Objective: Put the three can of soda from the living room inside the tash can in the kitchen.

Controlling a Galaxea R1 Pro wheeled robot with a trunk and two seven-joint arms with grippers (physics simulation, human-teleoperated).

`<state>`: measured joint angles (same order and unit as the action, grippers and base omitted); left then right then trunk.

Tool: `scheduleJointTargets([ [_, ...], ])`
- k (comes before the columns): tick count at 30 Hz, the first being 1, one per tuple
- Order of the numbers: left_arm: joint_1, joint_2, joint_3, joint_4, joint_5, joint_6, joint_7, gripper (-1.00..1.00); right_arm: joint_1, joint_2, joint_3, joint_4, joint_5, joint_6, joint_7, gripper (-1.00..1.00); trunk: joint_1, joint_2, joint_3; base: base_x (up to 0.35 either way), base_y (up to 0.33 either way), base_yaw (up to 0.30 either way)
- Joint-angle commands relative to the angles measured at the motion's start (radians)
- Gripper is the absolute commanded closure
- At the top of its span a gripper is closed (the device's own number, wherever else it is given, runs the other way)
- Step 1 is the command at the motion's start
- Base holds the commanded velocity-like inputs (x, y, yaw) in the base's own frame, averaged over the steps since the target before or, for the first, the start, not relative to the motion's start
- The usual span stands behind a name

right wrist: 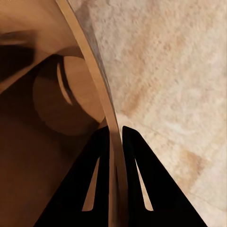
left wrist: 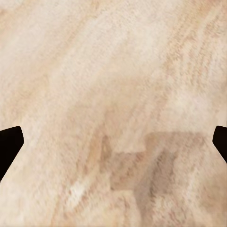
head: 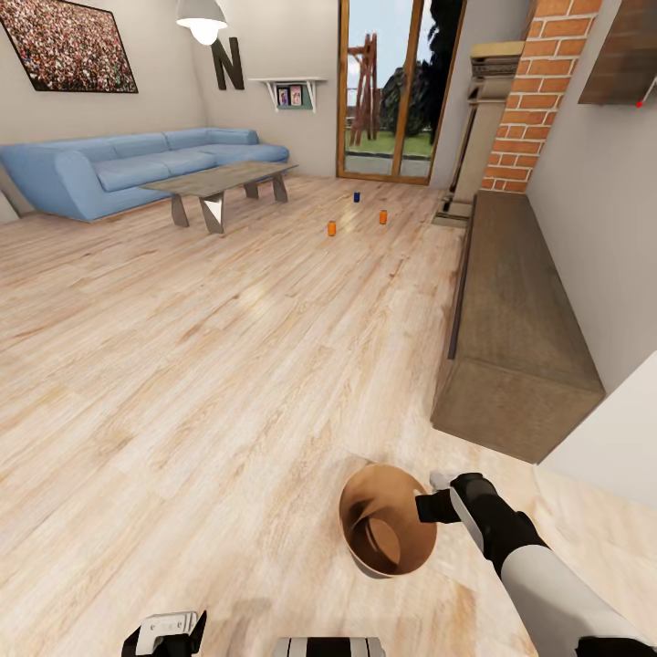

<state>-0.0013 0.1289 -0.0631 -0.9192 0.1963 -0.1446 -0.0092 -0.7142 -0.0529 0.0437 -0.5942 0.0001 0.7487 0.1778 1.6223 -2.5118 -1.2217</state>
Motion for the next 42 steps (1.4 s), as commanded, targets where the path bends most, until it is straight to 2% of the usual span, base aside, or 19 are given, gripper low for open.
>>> scheduleJointTargets([
  [1,0.000,0.000,0.000,0.000,0.000,0.000,0.000,-1.00,0.001,0.001,-0.001,0.000,-0.017,0.001,0.000,1.00,0.000,0.000,0.000,0.000,0.000,0.000],
  [38,0.000,0.000,-0.003,0.000,0.000,0.002,-0.001,-1.00,0.001,0.009,0.002,-0.001,-0.021,0.008,0.004,1.00,-0.016,0.009,0.143,0.000,0.000,0.000],
  [39,0.000,0.000,-0.003,0.000,0.000,0.002,-0.002,-1.00,0.001,0.011,0.002,-0.001,-0.022,0.010,0.019,1.00,-0.017,0.009,0.147,0.000,0.000,0.000],
  [40,0.000,0.000,-0.003,0.000,0.000,0.002,-0.001,-1.00,0.001,0.013,0.002,-0.001,-0.025,0.013,0.065,1.00,-0.017,0.009,0.151,0.000,0.000,0.000],
  [42,0.000,0.000,-0.003,0.000,0.000,0.002,-0.001,-1.00,0.001,0.013,0.002,0.000,-0.026,0.015,0.094,1.00,-0.018,0.010,0.158,0.000,0.000,0.000],
])
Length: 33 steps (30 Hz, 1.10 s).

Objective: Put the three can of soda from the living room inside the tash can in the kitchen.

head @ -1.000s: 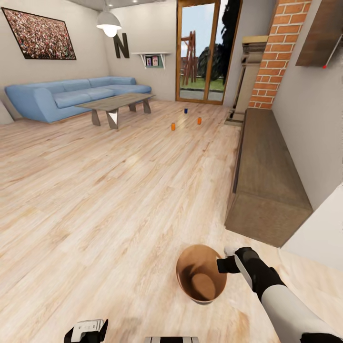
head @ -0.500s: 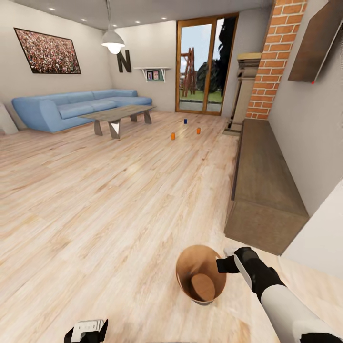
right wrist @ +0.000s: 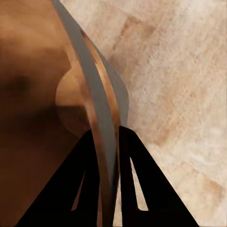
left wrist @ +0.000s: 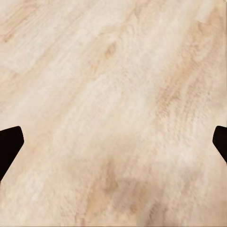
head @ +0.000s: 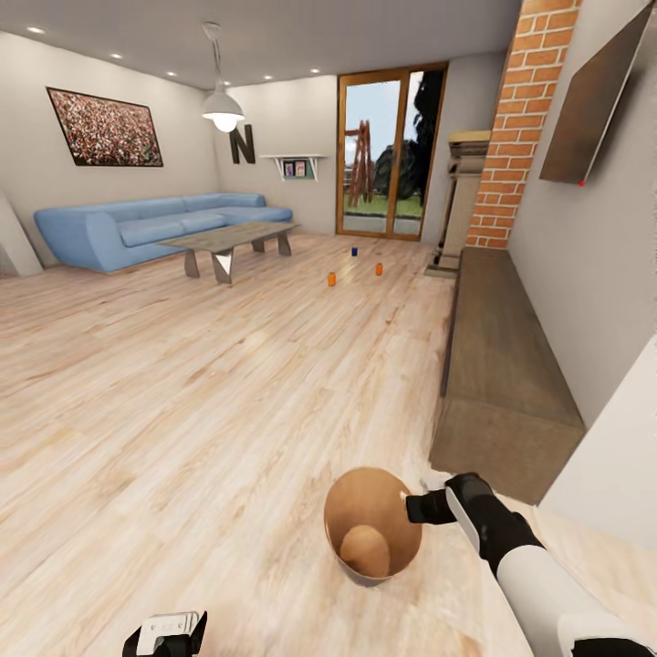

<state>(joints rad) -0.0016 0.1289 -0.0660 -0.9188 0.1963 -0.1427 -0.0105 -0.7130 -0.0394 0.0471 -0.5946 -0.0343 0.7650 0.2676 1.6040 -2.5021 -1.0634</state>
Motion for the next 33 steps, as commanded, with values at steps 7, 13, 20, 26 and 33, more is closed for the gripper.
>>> scheduleJointTargets([
  [7,0.000,0.000,0.000,0.000,0.000,0.000,0.000,-1.00,0.000,0.001,-0.001,0.001,0.006,0.017,0.058,1.00,-0.003,0.002,0.027,0.000,0.000,0.000],
  [13,0.000,0.000,0.000,0.000,0.000,0.000,0.001,-1.00,0.000,0.002,-0.001,0.001,0.005,0.021,0.066,1.00,-0.019,0.030,0.048,0.000,0.000,0.000],
  [20,0.000,0.000,0.000,0.000,0.000,0.000,0.001,-1.00,0.000,0.003,0.000,0.001,0.005,0.022,0.068,1.00,-0.046,0.079,0.069,0.000,0.000,0.000],
  [26,0.000,0.000,0.000,0.000,0.000,0.001,0.000,-1.00,0.000,0.005,0.000,0.001,0.005,0.020,0.068,1.00,-0.065,0.114,0.085,0.000,0.000,0.000],
  [33,-0.002,0.002,0.006,-0.002,0.008,0.019,0.001,-1.00,0.000,0.010,0.001,0.000,0.005,0.020,0.068,1.00,-0.065,0.114,0.085,0.000,0.000,0.000],
])
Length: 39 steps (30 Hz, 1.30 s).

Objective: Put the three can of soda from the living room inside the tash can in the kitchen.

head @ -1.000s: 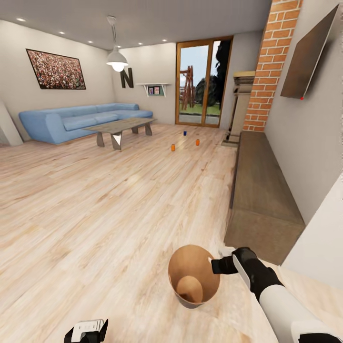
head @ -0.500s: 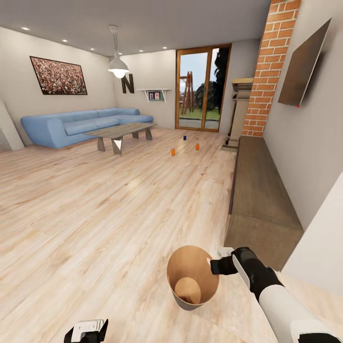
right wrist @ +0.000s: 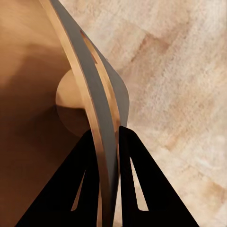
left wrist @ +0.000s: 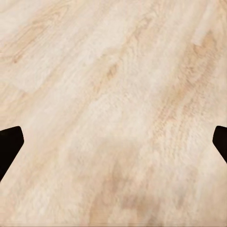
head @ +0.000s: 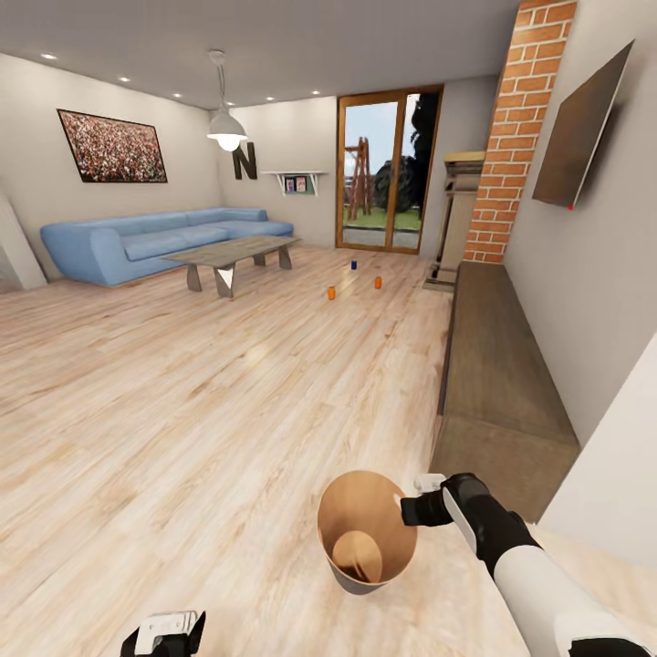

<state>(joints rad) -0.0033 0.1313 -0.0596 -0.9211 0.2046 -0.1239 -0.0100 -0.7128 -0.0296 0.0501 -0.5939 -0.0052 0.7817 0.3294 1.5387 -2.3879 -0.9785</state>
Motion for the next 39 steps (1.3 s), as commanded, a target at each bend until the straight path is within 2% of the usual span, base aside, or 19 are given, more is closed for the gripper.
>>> scheduleJointTargets([
  [1,-0.004,0.002,0.002,-0.006,0.003,0.037,-0.001,-1.00,0.000,0.005,-0.001,-0.001,-0.023,0.004,0.007,1.00,0.000,0.000,0.000,0.000,0.000,0.000],
  [2,-0.008,0.003,0.003,-0.012,0.004,0.064,-0.002,-1.00,0.000,0.007,0.000,-0.001,-0.023,0.004,0.007,1.00,0.000,0.000,0.000,0.000,0.000,0.000],
  [3,-0.030,0.005,0.004,-0.029,0.006,0.131,-0.003,-1.00,0.000,0.010,0.000,-0.001,-0.023,0.005,0.007,1.00,0.000,0.000,0.000,0.000,0.000,0.000],
  [4,-0.069,0.007,0.005,-0.051,0.008,0.203,-0.003,-1.00,0.000,0.012,0.001,-0.001,-0.023,0.006,0.007,1.00,0.000,0.000,0.000,0.000,0.000,0.000],
  [5,-0.142,0.009,0.009,-0.089,0.014,0.319,-0.013,-1.00,0.000,0.014,0.002,-0.001,-0.023,0.006,0.007,1.00,0.000,0.000,0.000,0.000,0.000,0.000],
  [7,-0.190,0.010,0.010,-0.105,0.020,0.391,-0.030,-1.00,0.000,0.015,0.002,-0.001,-0.023,0.006,0.007,1.00,0.000,0.000,0.000,0.000,0.000,0.000],
  [9,-0.286,0.009,0.009,-0.116,0.025,0.482,-0.089,-1.00,0.000,0.015,0.002,-0.001,-0.022,0.008,0.006,1.00,0.000,0.000,0.000,0.000,0.000,0.000],
  [11,-0.340,0.008,0.006,-0.095,0.024,0.509,-0.131,-1.00,0.000,0.015,0.002,-0.001,-0.022,0.011,0.006,1.00,0.000,0.000,0.000,0.000,0.000,0.000],
  [13,-0.371,0.004,0.005,-0.035,0.021,0.504,-0.154,-1.00,0.000,0.015,0.002,-0.002,-0.022,0.014,0.006,1.00,0.000,0.000,0.000,0.000,0.000,0.000],
  [16,-0.393,0.008,0.008,0.109,0.029,0.398,-0.184,-1.00,0.000,0.016,0.001,-0.019,-0.022,0.017,0.005,1.00,0.000,0.000,0.000,0.076,0.114,0.000],
  [18,-0.397,0.010,0.009,0.130,0.031,0.368,-0.194,-1.00,0.000,0.016,0.000,-0.027,-0.022,0.028,0.005,1.00,0.000,0.000,0.000,0.157,0.187,0.000],
  [24,-0.400,0.015,0.011,0.157,0.029,0.329,-0.207,-1.00,0.000,0.015,0.000,-0.036,-0.022,0.056,0.006,1.00,0.000,0.000,0.000,0.223,0.189,0.000],
  [39,-0.400,0.012,0.006,0.184,0.026,0.307,-0.219,-1.00,0.000,0.016,-0.001,-0.055,-0.021,0.061,0.005,1.00,0.000,0.000,0.000,0.227,0.214,0.000],
])
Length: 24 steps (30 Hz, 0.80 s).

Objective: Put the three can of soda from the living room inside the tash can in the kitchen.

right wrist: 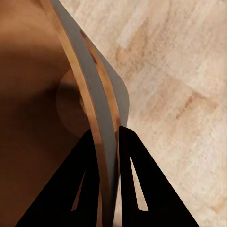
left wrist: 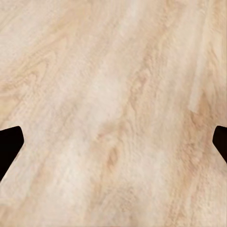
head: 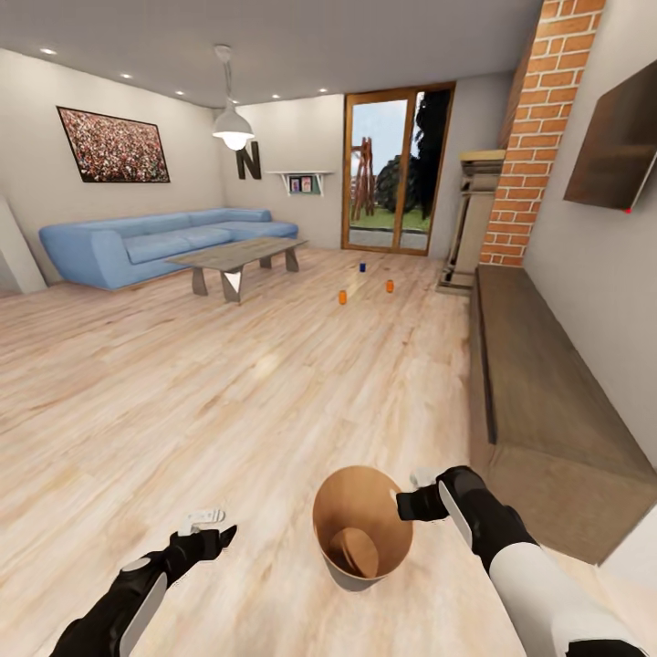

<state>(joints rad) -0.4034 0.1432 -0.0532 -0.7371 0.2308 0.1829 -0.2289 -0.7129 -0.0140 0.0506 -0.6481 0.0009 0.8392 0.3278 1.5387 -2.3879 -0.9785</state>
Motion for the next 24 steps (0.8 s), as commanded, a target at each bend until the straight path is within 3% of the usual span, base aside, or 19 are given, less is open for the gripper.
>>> scheduleJointTargets([
  [1,0.000,0.000,0.000,0.000,0.000,-0.001,0.000,-1.00,0.000,0.000,-0.001,0.000,-0.027,0.004,0.007,1.00,0.000,0.000,0.000,0.213,0.227,0.000],
  [6,0.000,0.000,0.000,0.001,-0.001,-0.005,-0.001,-1.00,0.000,0.003,-0.001,-0.001,-0.026,0.004,-0.002,1.00,0.000,0.000,-0.001,0.213,0.228,0.000],
  [14,0.000,-0.001,0.000,0.001,-0.002,-0.006,0.000,-1.00,0.000,0.030,0.001,-0.001,-0.015,0.006,-0.011,1.00,0.000,0.000,-0.010,0.213,0.228,0.000],
  [24,0.000,-0.002,0.000,0.002,-0.002,-0.007,0.000,-1.00,0.000,0.034,0.000,-0.002,-0.021,0.006,-0.010,1.00,0.000,0.000,-0.024,0.213,0.225,0.000],
])
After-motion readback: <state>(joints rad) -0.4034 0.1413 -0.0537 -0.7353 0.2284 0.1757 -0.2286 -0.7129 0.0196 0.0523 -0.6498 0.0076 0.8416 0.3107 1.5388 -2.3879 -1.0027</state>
